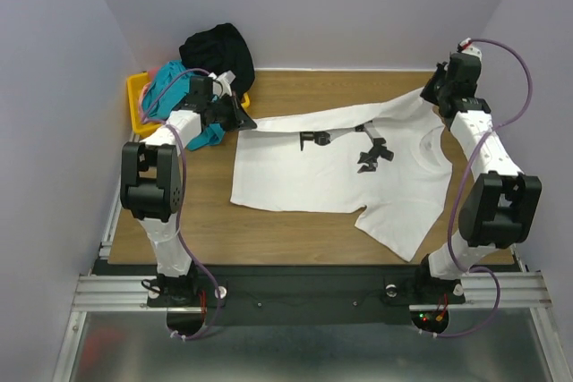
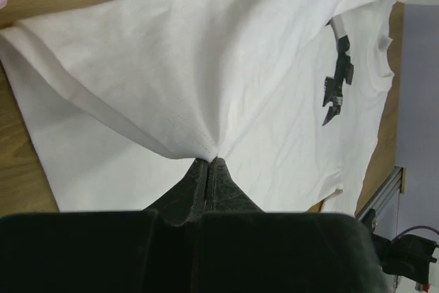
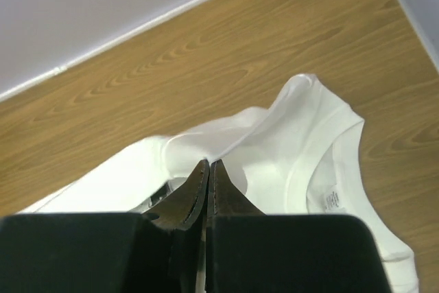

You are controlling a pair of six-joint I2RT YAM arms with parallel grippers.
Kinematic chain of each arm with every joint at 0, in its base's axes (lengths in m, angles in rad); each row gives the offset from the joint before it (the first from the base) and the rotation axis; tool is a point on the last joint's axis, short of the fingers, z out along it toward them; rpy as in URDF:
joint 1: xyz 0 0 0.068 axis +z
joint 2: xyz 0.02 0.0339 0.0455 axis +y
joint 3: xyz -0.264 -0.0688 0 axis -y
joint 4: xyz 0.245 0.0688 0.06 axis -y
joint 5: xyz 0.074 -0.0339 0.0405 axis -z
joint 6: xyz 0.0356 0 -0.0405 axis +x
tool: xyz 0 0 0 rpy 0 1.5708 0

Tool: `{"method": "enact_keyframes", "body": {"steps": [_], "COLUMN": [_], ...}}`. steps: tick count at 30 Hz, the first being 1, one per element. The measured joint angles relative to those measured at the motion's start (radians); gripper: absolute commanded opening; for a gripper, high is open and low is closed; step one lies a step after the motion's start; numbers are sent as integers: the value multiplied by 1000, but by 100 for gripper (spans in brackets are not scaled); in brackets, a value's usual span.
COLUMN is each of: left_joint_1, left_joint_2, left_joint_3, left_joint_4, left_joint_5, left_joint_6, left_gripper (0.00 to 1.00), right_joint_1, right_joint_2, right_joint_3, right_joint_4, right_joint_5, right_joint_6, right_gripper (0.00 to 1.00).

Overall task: Fold and stack the t-shirts
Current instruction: Fold the tshirt

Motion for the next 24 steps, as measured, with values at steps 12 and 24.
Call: {"method": "enact_keyframes", "body": {"steps": [12, 24], "left_joint_1": [0, 0], "left_joint_2": [38, 51], "left_joint_3": [46, 95], "left_joint_4": [-43, -276], "left_joint_5": [-68, -156], "left_joint_6": [71, 226], "left_gripper": [0, 41], "right_joint_1": [0, -2], "right_joint_2": [55, -66], "right_joint_3": [-9, -134], "right_joint_4": [-5, -185], "right_joint_5": [-66, 100], "right_joint_6": [1, 15], "right_gripper": [0, 28]}}
